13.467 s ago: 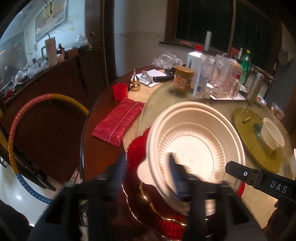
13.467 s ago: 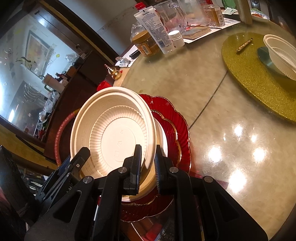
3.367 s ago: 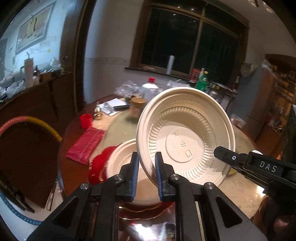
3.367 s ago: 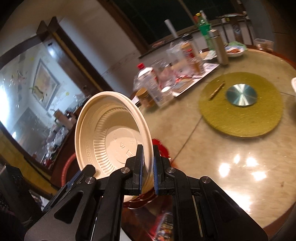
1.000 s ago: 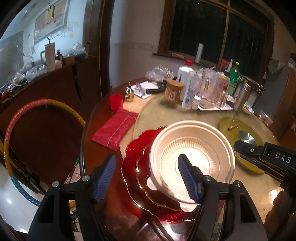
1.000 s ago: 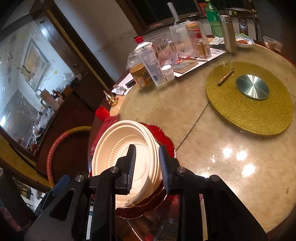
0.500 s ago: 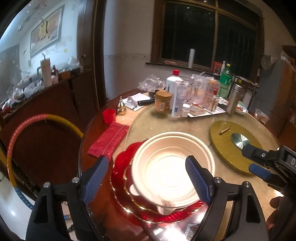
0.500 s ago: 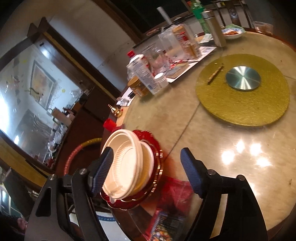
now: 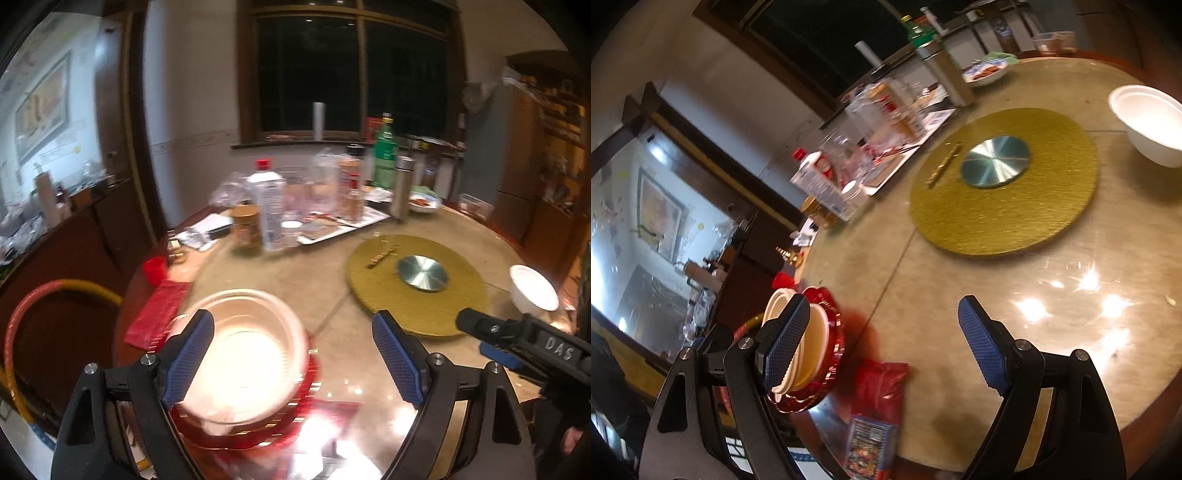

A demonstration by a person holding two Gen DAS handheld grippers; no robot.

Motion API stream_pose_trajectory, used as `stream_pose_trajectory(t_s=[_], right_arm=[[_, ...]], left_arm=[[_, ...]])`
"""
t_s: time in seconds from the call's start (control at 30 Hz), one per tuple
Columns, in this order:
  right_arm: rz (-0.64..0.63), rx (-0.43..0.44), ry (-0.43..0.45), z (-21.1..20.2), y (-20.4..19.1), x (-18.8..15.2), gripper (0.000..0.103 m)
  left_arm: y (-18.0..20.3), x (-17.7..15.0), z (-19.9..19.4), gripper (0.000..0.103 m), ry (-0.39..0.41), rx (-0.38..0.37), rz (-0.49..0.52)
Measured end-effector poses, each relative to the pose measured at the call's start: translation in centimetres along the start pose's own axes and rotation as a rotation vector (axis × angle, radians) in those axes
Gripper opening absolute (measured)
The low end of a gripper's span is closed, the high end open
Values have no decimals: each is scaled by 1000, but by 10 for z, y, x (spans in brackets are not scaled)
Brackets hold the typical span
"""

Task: Organize plates and bowls
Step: 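Move both tools to the large white bowl near the table edge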

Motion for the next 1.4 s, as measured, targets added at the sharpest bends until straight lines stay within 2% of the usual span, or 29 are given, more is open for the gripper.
stream_pose_trajectory(t_s=[0.2,0.47,0.7,0.9,1.1,1.4], right_arm=[[61,-52,19,-26,44,4,84],[188,-100,52,-66,117,16,84],[299,-128,92,-100,172,33,84],[396,-144,137,-120,215,61,84],[521,-112,195,-135,258,100,84],[601,-174,181,-118,297,134,83]], left_arm=[[56,0,13,88,-41,-136,63],[129,-12,51,88,-172,-319,105],[179,-15,93,88,-324,-438,40],[231,-6,118,88,-366,-514,30],[280,4,144,88,-412,-585,6],[326,4,164,88,-427,-586,34]])
Point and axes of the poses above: each gripper's, at about its wrist camera, not at the fingertips, and z roughly the way its jaws point, y to its right, x to its top, the point moved 5 cm from there along z, roughly the way its jaws point, and after that the axes turned 4 degrees about -x, right-handed, at the moved point
